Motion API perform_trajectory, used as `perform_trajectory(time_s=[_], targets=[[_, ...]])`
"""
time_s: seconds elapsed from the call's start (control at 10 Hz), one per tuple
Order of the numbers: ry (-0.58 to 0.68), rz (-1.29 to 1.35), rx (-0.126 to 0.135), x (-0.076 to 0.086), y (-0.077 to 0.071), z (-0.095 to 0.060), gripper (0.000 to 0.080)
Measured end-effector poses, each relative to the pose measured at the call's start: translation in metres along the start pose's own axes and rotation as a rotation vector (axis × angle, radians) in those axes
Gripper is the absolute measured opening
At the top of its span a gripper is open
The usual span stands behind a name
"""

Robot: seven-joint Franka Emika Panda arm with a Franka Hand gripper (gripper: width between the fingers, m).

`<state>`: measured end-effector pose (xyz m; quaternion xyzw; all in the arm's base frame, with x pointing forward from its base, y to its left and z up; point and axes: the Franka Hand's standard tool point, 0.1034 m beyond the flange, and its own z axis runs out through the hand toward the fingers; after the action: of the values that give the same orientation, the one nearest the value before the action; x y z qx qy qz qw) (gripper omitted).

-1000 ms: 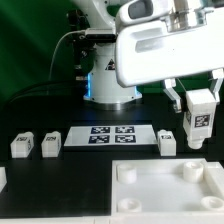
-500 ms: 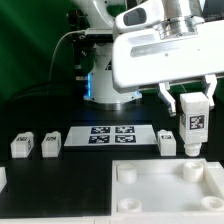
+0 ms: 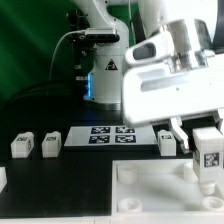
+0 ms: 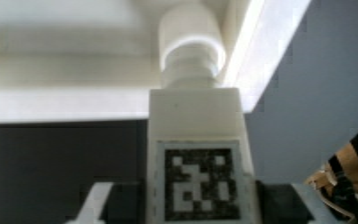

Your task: Assemble one leg

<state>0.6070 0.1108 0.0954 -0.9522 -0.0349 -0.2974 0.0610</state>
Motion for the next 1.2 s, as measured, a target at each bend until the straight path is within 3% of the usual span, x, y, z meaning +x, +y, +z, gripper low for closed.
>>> perform_trajectory(time_s=[0.2, 0.7, 0.9, 1.2], targets=[[-0.007, 0.001, 0.006, -0.001, -0.007, 0.005, 0.0291], [0.004, 0.001, 0.002, 0.004, -0.002, 0.012, 0.0291], [-0.008, 0.007, 0.0, -0.006, -0.001, 0.018, 0.0291], [0.018, 0.051, -0.026, -0.009, -0.002, 0.018, 0.0291]])
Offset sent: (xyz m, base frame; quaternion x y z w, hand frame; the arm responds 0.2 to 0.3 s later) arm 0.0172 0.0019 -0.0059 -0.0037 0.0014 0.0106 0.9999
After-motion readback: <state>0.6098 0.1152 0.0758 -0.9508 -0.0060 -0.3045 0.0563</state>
